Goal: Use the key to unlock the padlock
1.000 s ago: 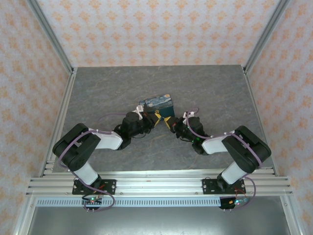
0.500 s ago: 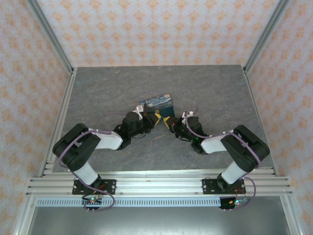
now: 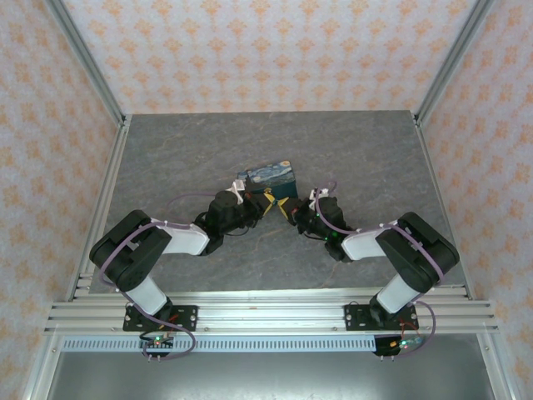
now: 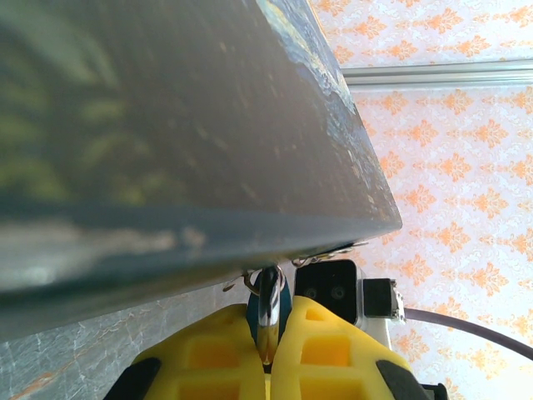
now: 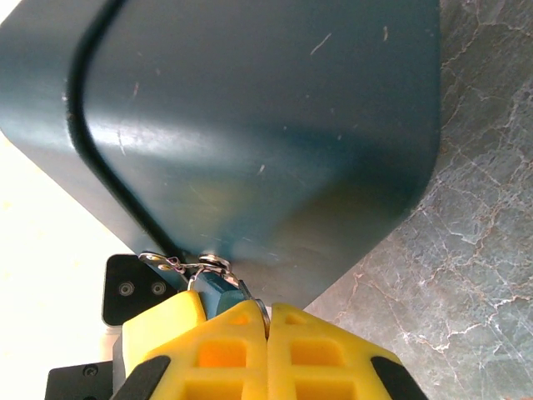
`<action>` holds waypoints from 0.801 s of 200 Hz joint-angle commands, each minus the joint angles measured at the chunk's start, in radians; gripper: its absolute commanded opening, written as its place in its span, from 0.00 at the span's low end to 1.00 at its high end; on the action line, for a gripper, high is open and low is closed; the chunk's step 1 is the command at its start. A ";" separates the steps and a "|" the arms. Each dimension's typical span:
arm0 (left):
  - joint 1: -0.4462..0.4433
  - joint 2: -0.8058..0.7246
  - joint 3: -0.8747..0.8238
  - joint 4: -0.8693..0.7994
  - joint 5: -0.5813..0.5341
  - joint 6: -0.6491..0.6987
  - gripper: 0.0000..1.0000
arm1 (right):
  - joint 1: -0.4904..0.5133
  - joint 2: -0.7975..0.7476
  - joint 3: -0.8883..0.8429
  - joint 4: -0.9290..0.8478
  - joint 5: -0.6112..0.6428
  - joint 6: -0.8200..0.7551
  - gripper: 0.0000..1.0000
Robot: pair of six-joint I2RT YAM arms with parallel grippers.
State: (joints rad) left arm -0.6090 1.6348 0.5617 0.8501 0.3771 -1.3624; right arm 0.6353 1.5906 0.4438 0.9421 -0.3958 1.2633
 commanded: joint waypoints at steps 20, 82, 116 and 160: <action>-0.012 -0.006 0.021 -0.002 -0.020 0.013 0.00 | 0.006 -0.058 0.021 0.012 -0.012 -0.016 0.00; -0.012 -0.015 0.020 -0.009 -0.027 0.011 0.00 | 0.006 -0.071 -0.011 -0.036 -0.006 -0.033 0.00; -0.012 -0.017 0.019 -0.010 -0.028 0.012 0.00 | 0.006 -0.061 -0.022 -0.040 -0.002 -0.033 0.00; -0.012 -0.018 0.017 -0.014 -0.031 0.014 0.00 | 0.006 -0.066 -0.027 -0.045 -0.004 -0.032 0.00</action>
State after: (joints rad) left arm -0.6155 1.6348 0.5617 0.8291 0.3744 -1.3613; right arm 0.6353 1.5524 0.4286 0.8787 -0.3962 1.2518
